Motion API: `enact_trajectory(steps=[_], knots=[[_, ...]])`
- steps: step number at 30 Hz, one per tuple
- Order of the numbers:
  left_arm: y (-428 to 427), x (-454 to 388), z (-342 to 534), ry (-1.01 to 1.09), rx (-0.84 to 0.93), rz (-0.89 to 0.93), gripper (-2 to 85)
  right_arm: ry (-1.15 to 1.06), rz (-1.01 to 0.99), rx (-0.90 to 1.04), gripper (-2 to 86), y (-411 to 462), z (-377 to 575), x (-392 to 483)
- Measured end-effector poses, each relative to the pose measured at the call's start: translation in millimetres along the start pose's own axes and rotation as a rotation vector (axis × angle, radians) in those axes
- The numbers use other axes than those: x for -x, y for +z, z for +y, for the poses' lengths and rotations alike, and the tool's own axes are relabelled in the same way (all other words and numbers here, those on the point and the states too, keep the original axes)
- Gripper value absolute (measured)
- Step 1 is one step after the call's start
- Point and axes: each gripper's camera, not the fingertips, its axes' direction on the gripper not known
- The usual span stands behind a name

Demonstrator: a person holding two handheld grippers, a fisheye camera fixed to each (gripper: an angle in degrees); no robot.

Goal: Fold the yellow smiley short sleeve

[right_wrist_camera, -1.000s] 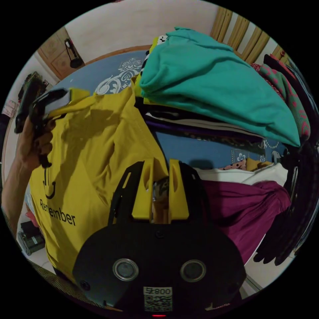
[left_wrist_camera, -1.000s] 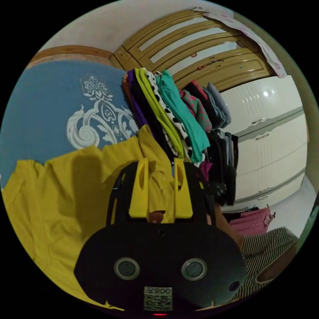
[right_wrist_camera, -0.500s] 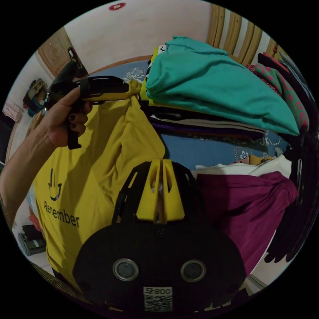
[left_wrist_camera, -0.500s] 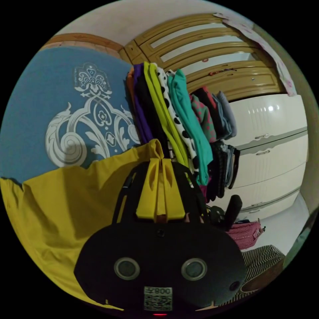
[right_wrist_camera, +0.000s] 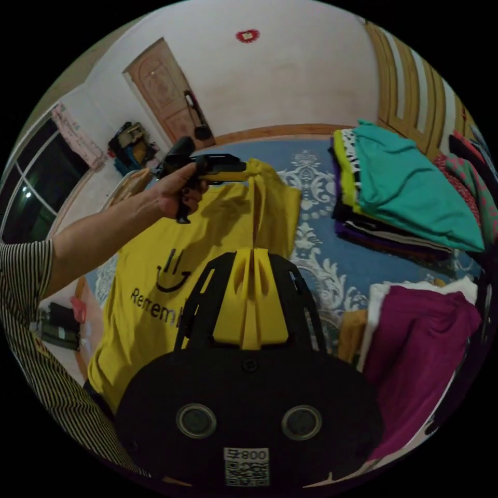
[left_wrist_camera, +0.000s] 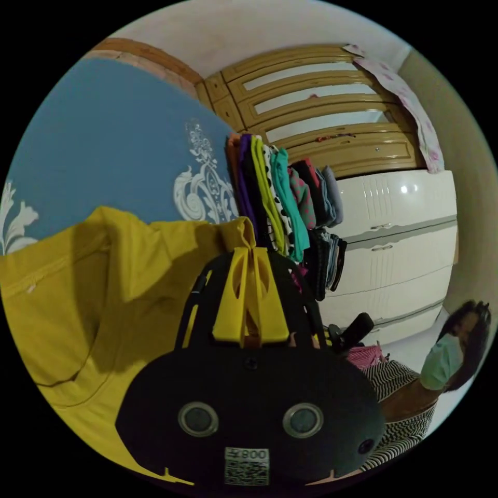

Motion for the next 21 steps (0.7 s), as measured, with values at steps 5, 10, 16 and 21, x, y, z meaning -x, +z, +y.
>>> enact_trajectory(steps=[5,10,16,21], knots=[[-4.9,20.7,15.2,-0.072,0.018,-0.03,2.8,-0.031,-0.027,0.069,0.6,28.2,11.1,7.9],[-5.8,9.6,29.1,-0.074,0.029,-0.068,5.8,-0.04,-0.04,0.146,0.8,57.0,25.9,3.7],[-21.5,-41.9,50.1,-0.025,-0.037,-0.202,7.2,-0.003,-0.157,0.182,1.1,74.3,41.8,-12.0],[-21.4,-109.8,77.9,0.07,-0.115,-0.29,0.7,0.033,-0.28,0.159,1.1,64.8,53.0,-23.4]])
